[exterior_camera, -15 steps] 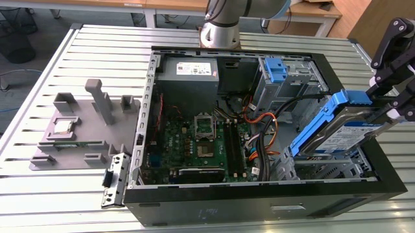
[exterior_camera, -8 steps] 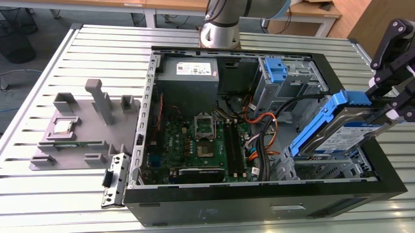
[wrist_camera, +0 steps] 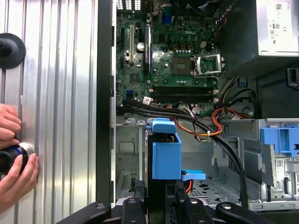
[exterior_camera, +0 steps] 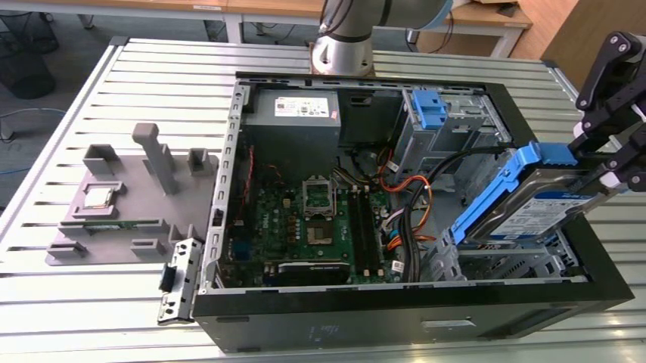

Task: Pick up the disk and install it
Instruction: 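Pick up the disk, then insert the disk into the insertion slot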

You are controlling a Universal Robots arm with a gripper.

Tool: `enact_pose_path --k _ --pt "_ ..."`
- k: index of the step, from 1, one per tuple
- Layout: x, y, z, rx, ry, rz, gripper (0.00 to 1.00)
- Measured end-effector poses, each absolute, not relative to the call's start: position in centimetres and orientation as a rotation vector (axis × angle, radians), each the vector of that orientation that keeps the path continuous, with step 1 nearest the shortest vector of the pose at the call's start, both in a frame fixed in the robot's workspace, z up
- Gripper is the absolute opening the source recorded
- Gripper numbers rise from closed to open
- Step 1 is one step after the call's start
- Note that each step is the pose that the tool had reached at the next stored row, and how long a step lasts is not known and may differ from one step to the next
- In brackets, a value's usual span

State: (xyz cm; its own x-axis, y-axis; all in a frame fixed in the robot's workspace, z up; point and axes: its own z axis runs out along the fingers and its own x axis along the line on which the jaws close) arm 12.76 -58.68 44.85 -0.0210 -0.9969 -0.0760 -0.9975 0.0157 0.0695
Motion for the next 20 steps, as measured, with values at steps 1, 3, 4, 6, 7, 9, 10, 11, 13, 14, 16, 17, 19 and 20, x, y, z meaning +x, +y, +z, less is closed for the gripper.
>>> enact_pose_path --k 1,3,4,6,7,9,10,11,13,14,16,17,19,20 --pt "12.76 -58.68 44.84 -2.194 2.235 0.161 0.35" --pt "12.76 -58.68 44.84 -2.194 2.235 0.161 0.35" --pt "12.77 -58.68 44.84 -2.194 2.235 0.161 0.35" --pt "12.76 -58.68 44.8 -2.194 2.235 0.162 0.35" --pt "12.76 -58.68 44.77 -2.194 2.235 0.162 0.35" --pt "12.77 -58.68 44.72 -2.194 2.235 0.161 0.35" --pt "12.74 -58.68 44.67 -2.194 2.235 0.161 0.35" --pt "12.74 -58.68 44.67 -2.194 2.235 0.161 0.35" --pt "12.73 -58.68 44.66 -2.194 2.235 0.161 0.35" --pt "12.73 -58.68 44.64 -2.194 2.235 0.162 0.35" --pt "12.73 -58.67 44.53 -2.194 2.235 0.162 0.35" --pt "12.73 -58.67 44.47 -2.194 2.235 0.161 0.35" --pt "12.73 -58.68 44.31 -2.194 2.235 0.161 0.35" --pt "12.73 -58.68 44.22 -2.194 2.235 0.161 0.35"
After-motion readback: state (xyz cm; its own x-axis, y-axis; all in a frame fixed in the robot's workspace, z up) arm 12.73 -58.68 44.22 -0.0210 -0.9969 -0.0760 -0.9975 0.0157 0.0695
